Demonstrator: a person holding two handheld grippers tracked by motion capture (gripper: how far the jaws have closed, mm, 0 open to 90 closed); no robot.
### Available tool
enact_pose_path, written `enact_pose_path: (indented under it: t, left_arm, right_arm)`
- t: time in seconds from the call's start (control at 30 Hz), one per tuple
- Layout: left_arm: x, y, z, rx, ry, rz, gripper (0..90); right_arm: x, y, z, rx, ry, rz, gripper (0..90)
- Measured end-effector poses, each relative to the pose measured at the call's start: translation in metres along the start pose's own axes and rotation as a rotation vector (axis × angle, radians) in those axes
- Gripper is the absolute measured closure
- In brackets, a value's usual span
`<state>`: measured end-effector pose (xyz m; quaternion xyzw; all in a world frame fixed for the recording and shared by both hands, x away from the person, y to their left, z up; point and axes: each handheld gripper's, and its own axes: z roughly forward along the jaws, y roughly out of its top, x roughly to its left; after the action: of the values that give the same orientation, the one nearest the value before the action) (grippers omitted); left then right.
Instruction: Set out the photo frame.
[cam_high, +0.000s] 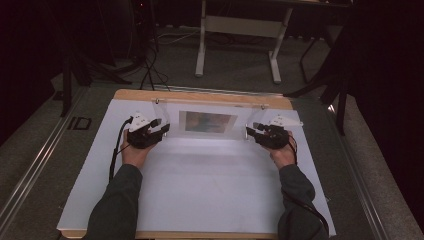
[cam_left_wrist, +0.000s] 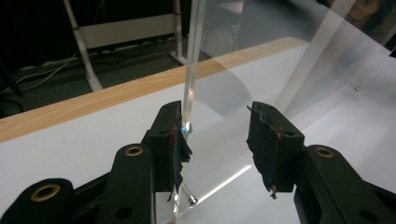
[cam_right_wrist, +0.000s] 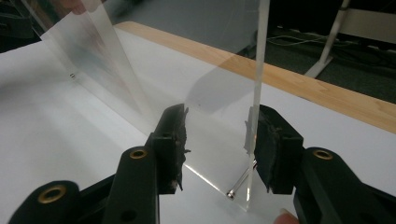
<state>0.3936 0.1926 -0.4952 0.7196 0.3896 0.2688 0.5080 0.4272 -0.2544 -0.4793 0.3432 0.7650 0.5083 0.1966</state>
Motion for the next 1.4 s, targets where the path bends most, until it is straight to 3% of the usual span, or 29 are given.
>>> enact_pose_path:
  t: [0.43, 1.03, 1.2, 1.4]
  left_arm:
    - [0.005, 0.007, 0.011, 0.009, 0.026, -0.030, 56.1]
    - [0.017, 0.018, 0.028, 0.049, 0.032, -0.069, 55.6]
    - [0.017, 0.020, 0.029, 0.056, 0.035, -0.088, 55.3]
    - [0.016, 0.024, 0.028, 0.086, 0.036, -0.079, 55.5]
  right_arm:
    - [-0.004, 0.009, 0.009, 0.025, -0.044, -0.025, 58.6]
    - [-0.017, 0.017, 0.023, 0.042, -0.046, 0.050, 58.9]
    - [-0.018, 0.017, 0.024, 0.043, -0.042, 0.059, 59.1]
    - [-0.019, 0.018, 0.023, 0.050, -0.042, 0.055, 59.5]
